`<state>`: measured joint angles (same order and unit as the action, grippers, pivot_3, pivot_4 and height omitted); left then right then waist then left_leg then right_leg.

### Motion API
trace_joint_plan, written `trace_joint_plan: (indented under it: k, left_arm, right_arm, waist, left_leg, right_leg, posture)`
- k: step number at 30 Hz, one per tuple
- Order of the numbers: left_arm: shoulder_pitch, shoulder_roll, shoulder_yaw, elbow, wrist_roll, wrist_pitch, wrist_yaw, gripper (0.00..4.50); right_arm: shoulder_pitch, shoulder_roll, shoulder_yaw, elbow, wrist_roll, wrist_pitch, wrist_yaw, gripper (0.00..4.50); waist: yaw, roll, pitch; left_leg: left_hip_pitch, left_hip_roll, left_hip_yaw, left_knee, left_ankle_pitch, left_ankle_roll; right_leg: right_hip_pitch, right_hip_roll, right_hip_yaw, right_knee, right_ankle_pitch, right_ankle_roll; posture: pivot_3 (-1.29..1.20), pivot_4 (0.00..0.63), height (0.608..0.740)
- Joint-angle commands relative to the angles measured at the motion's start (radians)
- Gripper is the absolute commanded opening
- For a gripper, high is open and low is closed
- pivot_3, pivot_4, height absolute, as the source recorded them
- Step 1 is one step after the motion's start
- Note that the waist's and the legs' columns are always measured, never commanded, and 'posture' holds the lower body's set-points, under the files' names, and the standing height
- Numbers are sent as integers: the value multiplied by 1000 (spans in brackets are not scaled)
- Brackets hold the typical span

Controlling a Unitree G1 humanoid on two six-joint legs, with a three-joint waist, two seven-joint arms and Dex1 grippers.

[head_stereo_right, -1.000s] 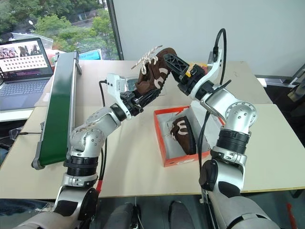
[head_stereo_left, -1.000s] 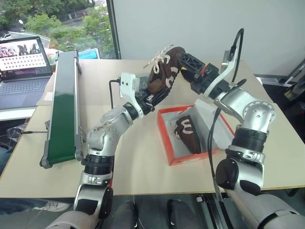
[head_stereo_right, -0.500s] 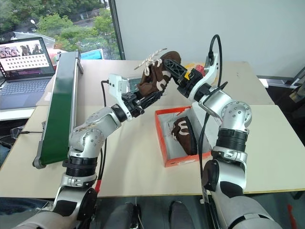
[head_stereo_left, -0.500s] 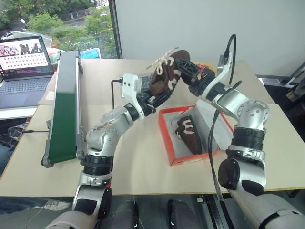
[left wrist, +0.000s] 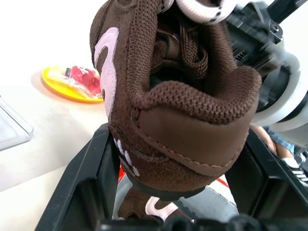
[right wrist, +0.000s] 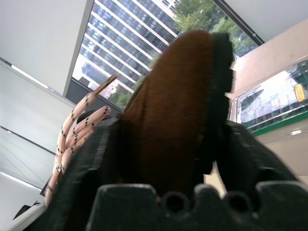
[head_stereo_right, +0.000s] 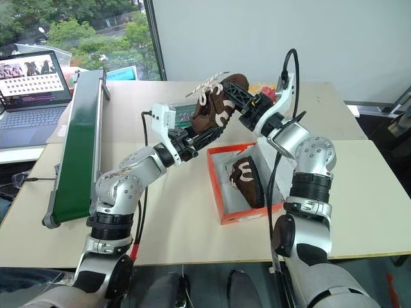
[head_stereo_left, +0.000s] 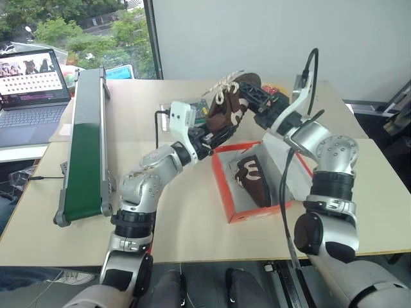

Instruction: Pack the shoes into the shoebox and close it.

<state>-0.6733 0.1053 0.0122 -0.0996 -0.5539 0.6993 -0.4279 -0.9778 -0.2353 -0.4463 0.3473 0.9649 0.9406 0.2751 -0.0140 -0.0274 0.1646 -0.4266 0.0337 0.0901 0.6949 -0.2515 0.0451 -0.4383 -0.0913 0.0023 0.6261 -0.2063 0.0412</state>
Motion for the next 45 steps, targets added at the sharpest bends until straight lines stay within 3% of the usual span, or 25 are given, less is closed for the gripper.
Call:
trace_joint_plan:
  k: [1, 3, 5, 7, 10, 16, 25, 37, 45]
  left_arm:
    - [-24, 2, 1, -35, -24, -4, -24, 2593]
    - [-30, 11, 9, -26, -15, -11, -21, 2593]
    - [-32, 23, 16, -19, -17, -9, -31, 2593]
    - [-30, 32, 26, -18, -29, -4, -39, 3582]
    - [-25, 60, 45, -32, -59, 15, -71, 4500]
    - [-28, 188, 68, -10, -47, 16, -131, 4500]
    - [-19, 266, 95, 28, -4, -38, -141, 4500]
    - [11, 246, 64, -10, 20, -43, -129, 4500]
    - [8, 250, 60, -10, 29, -43, -128, 4500]
  right_arm:
    - [-57, -7, -25, -32, 29, -24, -7, 1400]
    - [-61, -15, -25, -41, 31, -19, -10, 803]
    - [-66, -26, -15, -55, 20, -21, -7, 503]
    - [-74, -36, -10, -60, 14, -20, -9, 476]
    - [-94, -59, -8, -60, 10, -17, -12, 463]
    - [-136, -158, 15, -33, -30, 9, -6, 458]
    - [-15, -376, 259, -99, -158, 159, 226, 457]
    - [181, -337, 357, -71, -242, 137, 369, 457]
    - [224, -349, 565, -73, -463, -28, 481, 457]
  waist:
    - [1, 0, 0]
    - [1, 0, 0]
    - [1, 0, 0]
    - [0, 0, 0]
    - [1, 0, 0]
    - [0, 0, 0]
    - [2, 0, 0]
    - [2, 0, 0]
    - [1, 0, 0]
  left_leg:
    - [0, 0, 0, 0, 0, 0]
    - [0, 0, 0, 0, 0, 0]
    - [0, 0, 0, 0, 0, 0]
    - [0, 0, 0, 0, 0, 0]
    - [0, 0, 0, 0, 0, 0]
    - [0, 0, 0, 0, 0, 0]
    - [0, 0, 0, 0, -1, 1]
    - [0, 0, 0, 0, -1, 1]
    - [0, 0, 0, 0, -1, 1]
  right_leg:
    - [0, 0, 0, 0, 0, 0]
    - [0, 0, 0, 0, 0, 0]
    - [0, 0, 0, 0, 0, 0]
    - [0, 0, 0, 0, 0, 0]
    - [0, 0, 0, 0, 0, 0]
    - [0, 0, 0, 0, 0, 0]
    - [0, 0, 0, -1, 0, 0]
    - [1, 0, 0, -1, 0, 0]
    - [1, 0, 0, -1, 0, 0]
  posture:
    - [0, 150, 740]
    - [0, 150, 740]
    - [0, 150, 740]
    - [0, 150, 740]
    - [0, 150, 740]
    - [0, 150, 740]
    - [0, 150, 740]
    - [0, 150, 740]
    - [0, 150, 740]
